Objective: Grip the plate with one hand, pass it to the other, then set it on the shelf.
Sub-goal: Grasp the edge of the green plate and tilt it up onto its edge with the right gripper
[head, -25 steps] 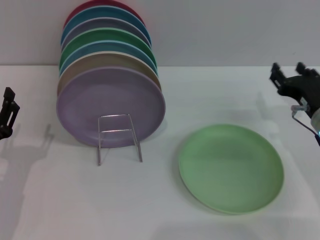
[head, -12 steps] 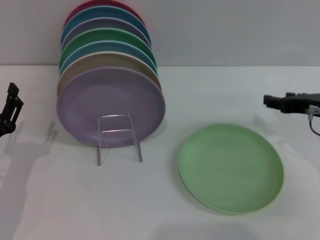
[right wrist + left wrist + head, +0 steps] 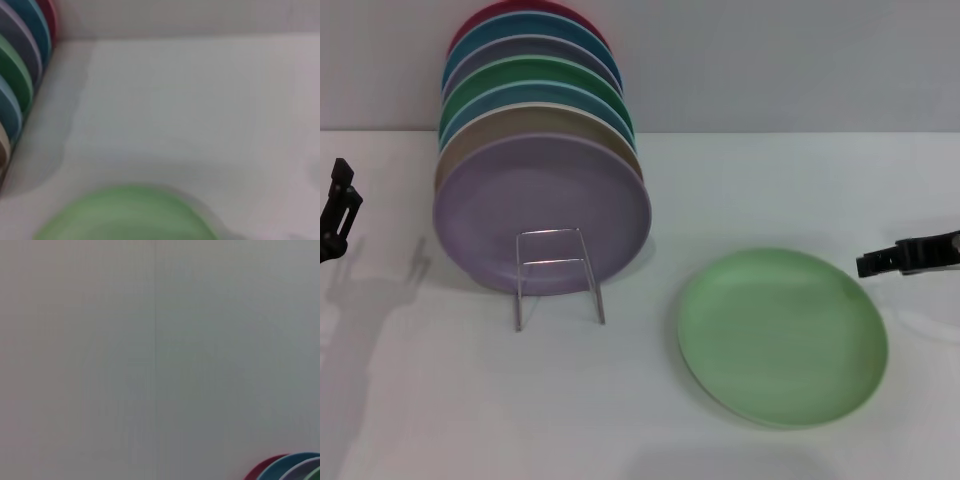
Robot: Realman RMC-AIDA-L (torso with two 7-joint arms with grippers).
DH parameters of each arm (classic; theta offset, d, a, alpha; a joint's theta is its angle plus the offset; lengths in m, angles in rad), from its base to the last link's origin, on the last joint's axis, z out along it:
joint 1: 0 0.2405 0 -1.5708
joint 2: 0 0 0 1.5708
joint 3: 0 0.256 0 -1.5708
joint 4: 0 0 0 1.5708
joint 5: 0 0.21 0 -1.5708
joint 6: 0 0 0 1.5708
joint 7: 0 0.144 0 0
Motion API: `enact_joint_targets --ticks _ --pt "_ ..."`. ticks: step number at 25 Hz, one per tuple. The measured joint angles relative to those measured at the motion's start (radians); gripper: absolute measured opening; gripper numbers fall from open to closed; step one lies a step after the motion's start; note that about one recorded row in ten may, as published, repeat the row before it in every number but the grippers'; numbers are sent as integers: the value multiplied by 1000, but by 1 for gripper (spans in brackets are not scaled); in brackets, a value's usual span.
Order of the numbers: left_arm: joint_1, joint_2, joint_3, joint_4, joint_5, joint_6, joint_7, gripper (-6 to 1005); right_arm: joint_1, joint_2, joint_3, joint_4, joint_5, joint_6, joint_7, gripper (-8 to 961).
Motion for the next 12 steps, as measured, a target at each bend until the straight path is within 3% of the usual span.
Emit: enact_joint_targets --ticks 12 --pt "-8 1 -18 10 -1 -2 1 769 89 -8 41 -182 -52 33 -5 622"
